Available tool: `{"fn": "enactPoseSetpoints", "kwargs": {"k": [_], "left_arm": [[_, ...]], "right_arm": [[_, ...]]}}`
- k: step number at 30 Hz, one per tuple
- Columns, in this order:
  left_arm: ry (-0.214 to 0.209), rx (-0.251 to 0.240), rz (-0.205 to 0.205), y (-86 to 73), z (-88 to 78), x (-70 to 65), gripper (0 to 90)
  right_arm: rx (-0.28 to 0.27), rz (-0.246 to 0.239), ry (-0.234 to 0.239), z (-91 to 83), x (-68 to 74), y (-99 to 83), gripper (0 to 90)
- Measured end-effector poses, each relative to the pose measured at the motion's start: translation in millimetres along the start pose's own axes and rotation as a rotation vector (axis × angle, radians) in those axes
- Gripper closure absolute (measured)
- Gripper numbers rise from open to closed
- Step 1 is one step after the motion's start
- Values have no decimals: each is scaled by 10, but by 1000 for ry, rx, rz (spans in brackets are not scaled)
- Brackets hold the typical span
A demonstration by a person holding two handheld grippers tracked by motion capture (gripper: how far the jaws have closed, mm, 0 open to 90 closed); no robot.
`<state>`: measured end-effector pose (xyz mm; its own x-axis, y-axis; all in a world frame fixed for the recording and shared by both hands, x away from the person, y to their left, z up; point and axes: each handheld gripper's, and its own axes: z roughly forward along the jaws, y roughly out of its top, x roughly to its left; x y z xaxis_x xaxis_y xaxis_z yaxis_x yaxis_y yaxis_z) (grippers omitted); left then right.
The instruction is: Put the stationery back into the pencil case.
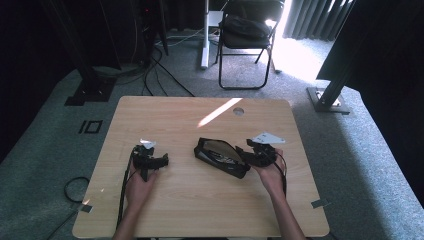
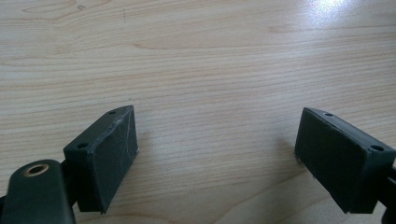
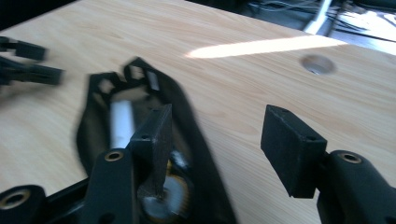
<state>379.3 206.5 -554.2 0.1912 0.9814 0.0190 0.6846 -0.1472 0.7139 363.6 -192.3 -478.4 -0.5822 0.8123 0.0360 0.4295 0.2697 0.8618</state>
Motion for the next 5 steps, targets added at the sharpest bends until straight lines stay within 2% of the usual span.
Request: {"fn": "enactPoseSetpoints", "kwargs": {"k": [3, 4, 5], "left_arm": [[-1, 0, 1, 2, 2, -1, 134], [-1, 0, 1, 2, 2, -1, 134], [-1, 0, 1, 2, 2, -1, 134]], "right_arm": [[13, 30, -62, -33, -132, -53, 412], [13, 30, -62, -33, -132, -53, 412], [15, 57, -70, -46, -197, -74, 409]]}}
